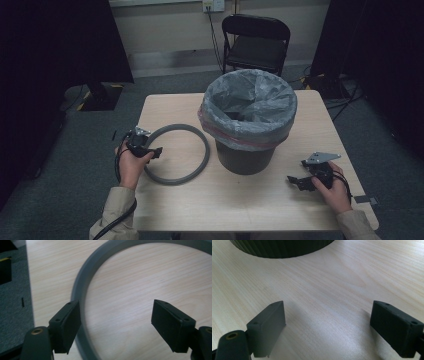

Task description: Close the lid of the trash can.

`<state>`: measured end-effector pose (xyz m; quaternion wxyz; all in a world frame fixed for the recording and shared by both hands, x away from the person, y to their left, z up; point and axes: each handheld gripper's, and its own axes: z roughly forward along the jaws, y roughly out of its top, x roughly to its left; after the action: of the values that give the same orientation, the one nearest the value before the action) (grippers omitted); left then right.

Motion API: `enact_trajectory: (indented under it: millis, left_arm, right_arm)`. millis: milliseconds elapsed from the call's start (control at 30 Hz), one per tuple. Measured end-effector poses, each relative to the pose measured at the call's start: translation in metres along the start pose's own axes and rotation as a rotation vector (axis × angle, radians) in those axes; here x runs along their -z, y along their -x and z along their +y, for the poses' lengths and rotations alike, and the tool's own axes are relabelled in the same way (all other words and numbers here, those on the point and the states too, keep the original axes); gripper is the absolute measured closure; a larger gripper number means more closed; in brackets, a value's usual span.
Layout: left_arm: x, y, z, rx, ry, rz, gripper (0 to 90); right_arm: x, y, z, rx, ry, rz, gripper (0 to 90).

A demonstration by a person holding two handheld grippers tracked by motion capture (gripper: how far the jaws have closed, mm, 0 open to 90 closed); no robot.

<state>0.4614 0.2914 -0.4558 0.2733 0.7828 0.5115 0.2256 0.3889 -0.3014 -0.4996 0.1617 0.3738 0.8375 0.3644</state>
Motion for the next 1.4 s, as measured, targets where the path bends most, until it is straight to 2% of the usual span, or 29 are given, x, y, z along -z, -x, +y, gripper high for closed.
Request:
enact_trajectory:
  millis: [133,300,333,400,467,500,567,667,733,967,1033,1133,1233,1333,1400]
  left_arm:
    - [-0.007,-0.01,-0.009,0.056,-0.032,-0.001,22.8]
    - [-0.018,-0.011,-0.02,0.074,-0.062,-0.011,25.8]
    - [-0.02,-0.011,-0.021,0.077,-0.064,-0.005,26.1]
    - [-0.021,-0.012,-0.022,0.109,-0.057,-0.014,28.7]
    - [-0.021,-0.013,-0.021,0.113,-0.051,-0.013,32.3]
    - [-0.02,-0.013,-0.021,0.114,-0.054,-0.016,34.9]
    - [-0.019,-0.012,-0.019,0.1,-0.06,-0.033,48.4]
    - [-0.018,-0.01,-0.017,0.089,-0.068,-0.049,57.1]
    - [-0.017,-0.009,-0.016,0.088,-0.087,-0.056,66.5]
    - [-0.015,-0.009,-0.015,0.112,-0.112,-0.061,72.2]
    - [-0.014,-0.01,-0.015,0.096,-0.125,-0.073,76.5]
    - [-0.013,-0.009,-0.015,0.06,-0.127,-0.073,76.7]
    - [-0.011,-0.009,-0.016,0.094,-0.135,-0.093,77.8]
    - [-0.01,-0.008,-0.016,0.074,-0.147,-0.108,77.9]
    - [-0.008,-0.008,-0.015,0.08,-0.158,-0.121,78.1]
  right_arm:
    - [0.0,0.0,0.0,0.0,0.0,0.0,11.6]
    - [0.0,0.0,0.0,0.0,0.0,0.0,11.6]
    - [0.0,0.0,0.0,0.0,0.0,0.0,11.6]
    - [0.0,0.0,0.0,0.0,0.0,0.0,11.6]
    - [0.0,0.0,0.0,0.0,0.0,0.0,11.6]
    - [0.0,0.0,0.0,0.0,0.0,0.0,11.6]
    - [0.0,0.0,0.0,0.0,0.0,0.0,11.6]
    - [0.0,0.0,0.0,-0.001,0.0,0.0,11.6]
    - [0.0,0.0,0.0,0.0,0.0,0.001,11.6]
    - [0.0,0.0,0.0,-0.003,0.0,0.001,11.7]
    - [0.0,0.0,0.0,-0.003,0.0,0.001,11.7]
    - [0.0,0.0,0.0,-0.003,0.0,0.001,11.7]
    - [0.0,0.0,0.0,-0.003,0.0,0.001,11.7]
    - [0.0,0.0,0.0,-0.003,0.0,0.001,11.7]
    - [0.0,0.0,0.0,-0.003,0.0,0.001,11.7]
